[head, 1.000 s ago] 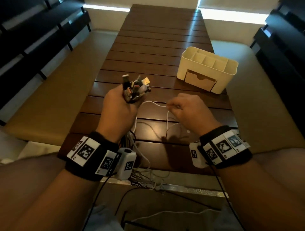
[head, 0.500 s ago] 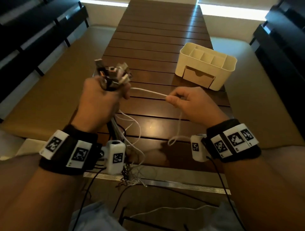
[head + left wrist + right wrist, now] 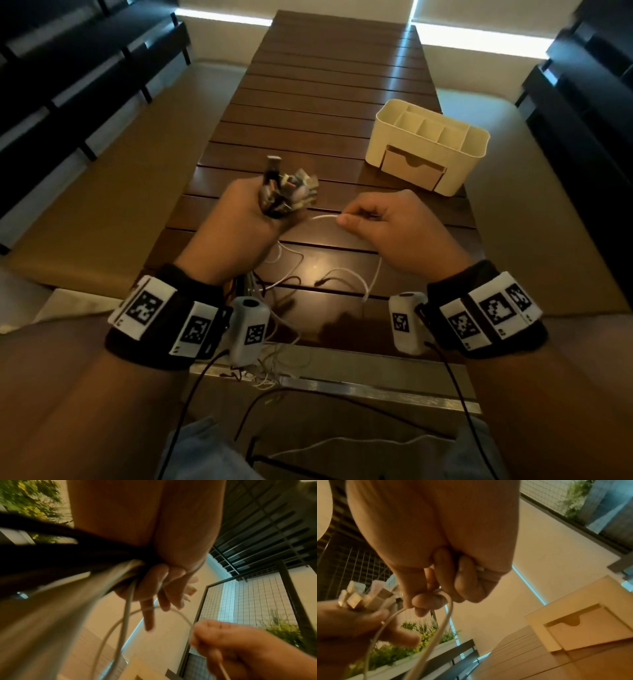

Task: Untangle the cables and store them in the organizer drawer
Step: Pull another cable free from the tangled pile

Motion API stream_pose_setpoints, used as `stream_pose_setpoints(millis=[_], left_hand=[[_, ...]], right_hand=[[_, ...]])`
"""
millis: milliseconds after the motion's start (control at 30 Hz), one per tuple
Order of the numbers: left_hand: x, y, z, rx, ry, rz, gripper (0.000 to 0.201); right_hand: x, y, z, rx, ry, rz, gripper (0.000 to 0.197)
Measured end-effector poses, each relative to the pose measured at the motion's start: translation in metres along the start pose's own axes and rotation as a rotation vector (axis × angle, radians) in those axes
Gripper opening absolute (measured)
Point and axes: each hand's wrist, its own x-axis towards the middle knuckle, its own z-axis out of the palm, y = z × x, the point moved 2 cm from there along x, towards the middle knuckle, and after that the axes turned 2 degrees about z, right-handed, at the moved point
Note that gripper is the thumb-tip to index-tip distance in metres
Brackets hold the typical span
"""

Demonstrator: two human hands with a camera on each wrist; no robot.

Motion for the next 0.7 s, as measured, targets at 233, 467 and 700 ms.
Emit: stream_pose_setpoints(millis=[233, 467, 700], left_hand=[[-0.005, -0.004, -0.010, -0.189, -0.042, -0.105, 0.014], [-0.004, -0.014, -0.016, -0.383, 0.148, -0.134, 0.009], [-0.007, -0.016, -0.014, -0.506, 0.181, -0.166, 0.009]], right_hand=[[-0.019, -0.028, -0.014, 0.146, -0.225, 0.075, 0.024], [-0.046, -0.029, 0.011, -0.040, -0.745, 0.136, 0.024], [-0.043, -0.017, 0.016, -0.331, -0.684, 0.211, 0.042]])
